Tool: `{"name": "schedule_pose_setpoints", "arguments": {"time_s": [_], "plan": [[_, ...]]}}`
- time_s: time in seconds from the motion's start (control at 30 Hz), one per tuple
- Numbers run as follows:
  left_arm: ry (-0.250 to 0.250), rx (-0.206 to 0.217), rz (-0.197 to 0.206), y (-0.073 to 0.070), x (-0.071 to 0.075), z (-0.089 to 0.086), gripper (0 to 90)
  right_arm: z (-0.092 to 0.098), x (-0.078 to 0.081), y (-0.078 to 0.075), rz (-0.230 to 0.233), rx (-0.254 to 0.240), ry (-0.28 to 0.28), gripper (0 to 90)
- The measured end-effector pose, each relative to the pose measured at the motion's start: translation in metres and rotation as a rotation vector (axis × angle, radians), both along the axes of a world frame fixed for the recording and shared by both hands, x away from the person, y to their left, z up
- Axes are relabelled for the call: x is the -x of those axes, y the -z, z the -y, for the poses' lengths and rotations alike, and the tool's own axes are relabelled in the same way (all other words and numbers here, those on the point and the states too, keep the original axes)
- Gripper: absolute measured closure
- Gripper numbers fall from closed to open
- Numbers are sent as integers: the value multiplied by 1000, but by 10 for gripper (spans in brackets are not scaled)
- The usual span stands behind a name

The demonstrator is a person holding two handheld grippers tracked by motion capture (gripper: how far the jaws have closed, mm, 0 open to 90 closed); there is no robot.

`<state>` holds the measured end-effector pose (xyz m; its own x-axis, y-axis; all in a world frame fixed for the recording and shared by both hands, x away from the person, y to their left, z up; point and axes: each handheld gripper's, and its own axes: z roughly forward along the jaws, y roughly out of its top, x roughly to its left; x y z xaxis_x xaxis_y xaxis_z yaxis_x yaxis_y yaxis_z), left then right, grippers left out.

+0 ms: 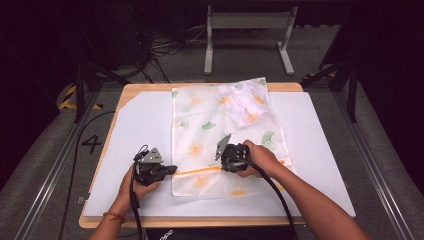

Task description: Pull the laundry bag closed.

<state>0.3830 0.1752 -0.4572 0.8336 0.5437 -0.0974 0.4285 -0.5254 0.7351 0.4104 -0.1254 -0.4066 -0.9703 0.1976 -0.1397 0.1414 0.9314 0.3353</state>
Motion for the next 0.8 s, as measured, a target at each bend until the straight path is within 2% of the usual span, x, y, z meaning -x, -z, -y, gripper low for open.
{"name": "schedule_pose_setpoints", "arguments": {"time_s": [0.13, 0.4, 0.8], "plan": [[2, 1, 2, 0, 0, 0, 900, 19, 1, 2, -4, -14, 34, 844], [2, 5, -3, 0, -1, -1, 900, 53, 2, 4, -1, -1, 94, 845], [2, 2, 3, 0, 0, 0, 900, 89, 4, 4, 1, -27, 154, 844]]}}
